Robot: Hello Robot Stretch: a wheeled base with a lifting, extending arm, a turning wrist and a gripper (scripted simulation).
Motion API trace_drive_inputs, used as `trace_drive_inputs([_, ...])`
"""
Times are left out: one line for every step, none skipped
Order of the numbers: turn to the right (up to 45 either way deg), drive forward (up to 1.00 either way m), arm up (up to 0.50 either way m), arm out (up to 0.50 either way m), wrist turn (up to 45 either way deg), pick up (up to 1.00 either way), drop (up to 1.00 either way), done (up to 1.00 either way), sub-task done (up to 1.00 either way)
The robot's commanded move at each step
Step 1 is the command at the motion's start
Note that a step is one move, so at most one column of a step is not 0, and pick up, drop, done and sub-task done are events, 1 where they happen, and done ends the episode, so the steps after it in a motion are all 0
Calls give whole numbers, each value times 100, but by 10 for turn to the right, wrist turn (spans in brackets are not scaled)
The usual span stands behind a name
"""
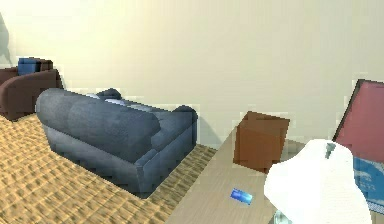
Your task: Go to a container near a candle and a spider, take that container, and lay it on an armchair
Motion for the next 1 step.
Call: trace_drive_inputs([0, 0, 0, 0, 450, 0, 0, 0, 0])
